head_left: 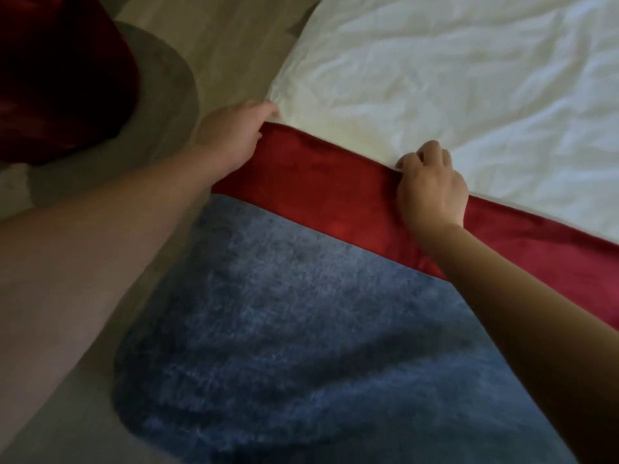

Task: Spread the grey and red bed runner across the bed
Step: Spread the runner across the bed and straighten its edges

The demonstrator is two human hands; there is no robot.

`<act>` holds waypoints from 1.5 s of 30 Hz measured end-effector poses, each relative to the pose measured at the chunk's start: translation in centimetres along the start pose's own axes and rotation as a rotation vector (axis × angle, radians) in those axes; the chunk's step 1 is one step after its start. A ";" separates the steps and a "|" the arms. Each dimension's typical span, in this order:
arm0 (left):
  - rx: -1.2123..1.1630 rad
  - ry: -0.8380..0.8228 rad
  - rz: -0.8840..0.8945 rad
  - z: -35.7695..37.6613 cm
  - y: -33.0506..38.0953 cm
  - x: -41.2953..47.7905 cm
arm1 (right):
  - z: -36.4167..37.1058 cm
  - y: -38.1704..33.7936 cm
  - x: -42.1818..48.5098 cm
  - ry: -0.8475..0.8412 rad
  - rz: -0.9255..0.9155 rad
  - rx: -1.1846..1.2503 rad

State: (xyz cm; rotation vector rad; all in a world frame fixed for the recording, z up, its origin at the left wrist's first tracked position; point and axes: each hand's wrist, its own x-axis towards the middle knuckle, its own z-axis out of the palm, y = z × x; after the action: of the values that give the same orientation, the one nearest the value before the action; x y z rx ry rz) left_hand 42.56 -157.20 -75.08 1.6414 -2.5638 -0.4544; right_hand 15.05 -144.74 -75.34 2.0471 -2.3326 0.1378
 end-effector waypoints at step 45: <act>0.357 -0.027 0.135 -0.2 11.1 6.5 | -3.6 9.5 3.8 -0.255 0.245 0.031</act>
State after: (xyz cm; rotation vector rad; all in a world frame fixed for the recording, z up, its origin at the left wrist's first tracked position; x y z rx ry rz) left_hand 30.05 -158.80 -72.51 1.5438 -2.8842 -0.0071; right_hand 4.99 -146.97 -71.84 1.8825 -2.7435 -0.0875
